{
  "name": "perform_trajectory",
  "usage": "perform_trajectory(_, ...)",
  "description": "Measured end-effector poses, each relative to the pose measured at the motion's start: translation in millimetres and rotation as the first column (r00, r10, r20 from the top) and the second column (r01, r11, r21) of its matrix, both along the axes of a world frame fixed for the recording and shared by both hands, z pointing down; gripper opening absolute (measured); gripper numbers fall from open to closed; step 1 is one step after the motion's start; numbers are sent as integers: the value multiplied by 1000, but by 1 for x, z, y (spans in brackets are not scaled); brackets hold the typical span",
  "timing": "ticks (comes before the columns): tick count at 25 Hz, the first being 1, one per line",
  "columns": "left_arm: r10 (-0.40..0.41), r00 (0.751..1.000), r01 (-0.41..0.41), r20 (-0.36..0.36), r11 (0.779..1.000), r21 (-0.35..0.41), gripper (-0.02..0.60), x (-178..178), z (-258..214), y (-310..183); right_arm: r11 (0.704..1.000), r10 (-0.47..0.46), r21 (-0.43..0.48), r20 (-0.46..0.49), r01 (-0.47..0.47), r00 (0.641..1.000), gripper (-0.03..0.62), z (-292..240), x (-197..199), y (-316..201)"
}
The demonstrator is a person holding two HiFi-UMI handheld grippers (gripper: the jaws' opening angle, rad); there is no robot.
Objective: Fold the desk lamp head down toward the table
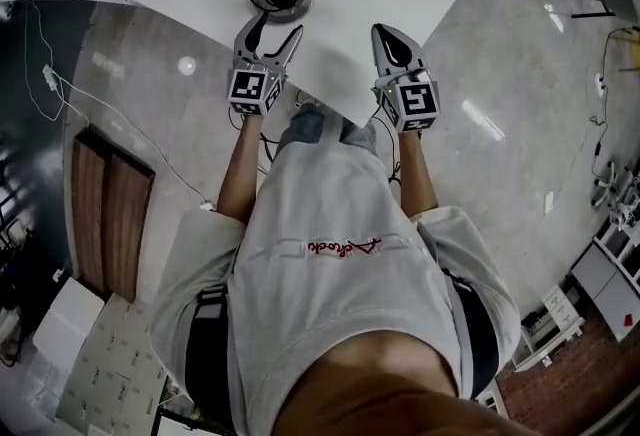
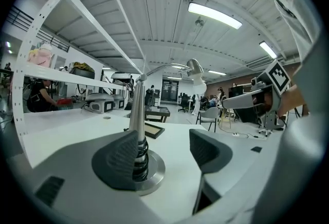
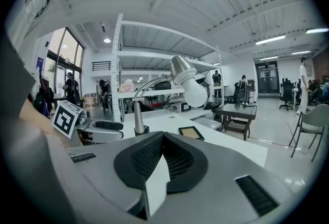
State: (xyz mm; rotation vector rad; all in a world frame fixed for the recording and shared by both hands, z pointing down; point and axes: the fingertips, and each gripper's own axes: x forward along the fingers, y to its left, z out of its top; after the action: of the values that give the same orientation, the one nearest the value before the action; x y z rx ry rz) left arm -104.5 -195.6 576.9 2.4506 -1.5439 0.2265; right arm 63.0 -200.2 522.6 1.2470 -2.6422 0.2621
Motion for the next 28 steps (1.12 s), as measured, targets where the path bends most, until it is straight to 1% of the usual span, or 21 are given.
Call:
perform_trajectory(6, -30, 1000, 30, 2, 1000, 4, 328, -11, 4, -6, 1000, -8, 2, -6, 8, 1000, 29, 1, -3, 2)
perform_trajectory(9, -27, 999, 27, 22, 1000, 5, 328, -18, 7, -18, 1000, -1, 5, -11, 1, 1000, 29, -1, 0, 2)
perform_trajectory(15, 3, 998, -4, 60, 1000, 18, 330, -24, 6, -55, 1000, 24, 8, -16, -24, 1000, 29, -4, 9, 2)
perform_trajectory(25, 59, 997, -61, 52, 997, 37, 328, -9, -3, -100, 998, 57, 20, -25, -56, 998, 29, -10, 17, 4)
perform_trajectory(28, 66, 996, -68, 52, 997, 39, 313, -7, -5, -106, 998, 66, 24, -25, -65, 998, 29, -13, 20, 4)
